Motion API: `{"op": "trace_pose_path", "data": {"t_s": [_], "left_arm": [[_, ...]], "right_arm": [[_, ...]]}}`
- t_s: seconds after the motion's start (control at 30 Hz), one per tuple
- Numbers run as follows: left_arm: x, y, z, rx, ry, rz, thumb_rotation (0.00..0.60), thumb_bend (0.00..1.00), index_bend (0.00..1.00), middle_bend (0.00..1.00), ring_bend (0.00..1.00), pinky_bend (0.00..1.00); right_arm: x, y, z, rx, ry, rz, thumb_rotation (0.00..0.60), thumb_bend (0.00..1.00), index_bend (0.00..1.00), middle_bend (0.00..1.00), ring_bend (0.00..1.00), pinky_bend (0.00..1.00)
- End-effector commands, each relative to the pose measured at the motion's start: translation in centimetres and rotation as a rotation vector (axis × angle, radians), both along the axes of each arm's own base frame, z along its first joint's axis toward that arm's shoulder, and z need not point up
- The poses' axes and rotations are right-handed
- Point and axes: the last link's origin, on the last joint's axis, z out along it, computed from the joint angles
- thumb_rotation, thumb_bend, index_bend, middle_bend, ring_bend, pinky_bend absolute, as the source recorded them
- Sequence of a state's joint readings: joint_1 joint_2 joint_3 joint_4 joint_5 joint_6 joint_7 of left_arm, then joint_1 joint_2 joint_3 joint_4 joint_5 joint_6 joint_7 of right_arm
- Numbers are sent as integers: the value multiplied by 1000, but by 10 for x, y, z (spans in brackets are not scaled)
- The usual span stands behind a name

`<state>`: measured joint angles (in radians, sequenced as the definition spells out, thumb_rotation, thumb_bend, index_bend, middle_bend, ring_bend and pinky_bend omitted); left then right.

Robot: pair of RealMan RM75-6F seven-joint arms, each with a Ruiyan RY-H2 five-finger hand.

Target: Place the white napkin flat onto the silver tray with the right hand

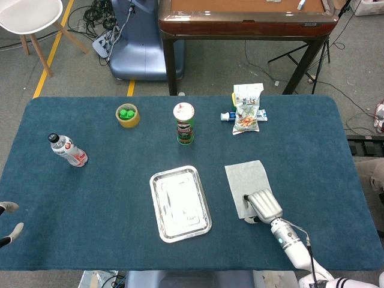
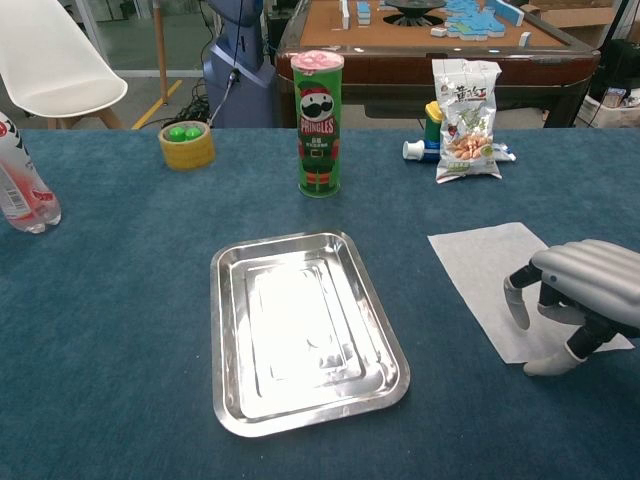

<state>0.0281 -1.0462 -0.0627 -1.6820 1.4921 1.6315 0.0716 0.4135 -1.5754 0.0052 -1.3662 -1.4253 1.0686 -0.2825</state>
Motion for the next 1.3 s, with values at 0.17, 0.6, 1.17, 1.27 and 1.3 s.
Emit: {"op": "trace_pose_path", "data": {"t_s": [0.17,0.6,1.17,1.27,1.3], "left_arm": [[0,0,0,1,-1,0,600,215,440,487,376,539],[0,0,0,-1,0,3,600,215,440,487,377,539],[1,-1,0,1,1,-1,600,215,440,487,377,539],[1,-1,1,3,1,-2,600,215,440,487,376,539],[1,-1,1,4,1,-2,600,215,440,487,376,539]], "right_arm": [[0,-1,0,2,0,-5,600,267,573,1000,1000,1000],[0,-2,1,-3,-11,-14,600,457,573,1000,1000,1000],[14,-15,10,-45,-35,16,600,470,573,1000,1000,1000],[21,-19,11,-55,-50,28,600,470,573,1000,1000,1000],[23,-21,11,-58,-53,32,600,470,573,1000,1000,1000]]}}
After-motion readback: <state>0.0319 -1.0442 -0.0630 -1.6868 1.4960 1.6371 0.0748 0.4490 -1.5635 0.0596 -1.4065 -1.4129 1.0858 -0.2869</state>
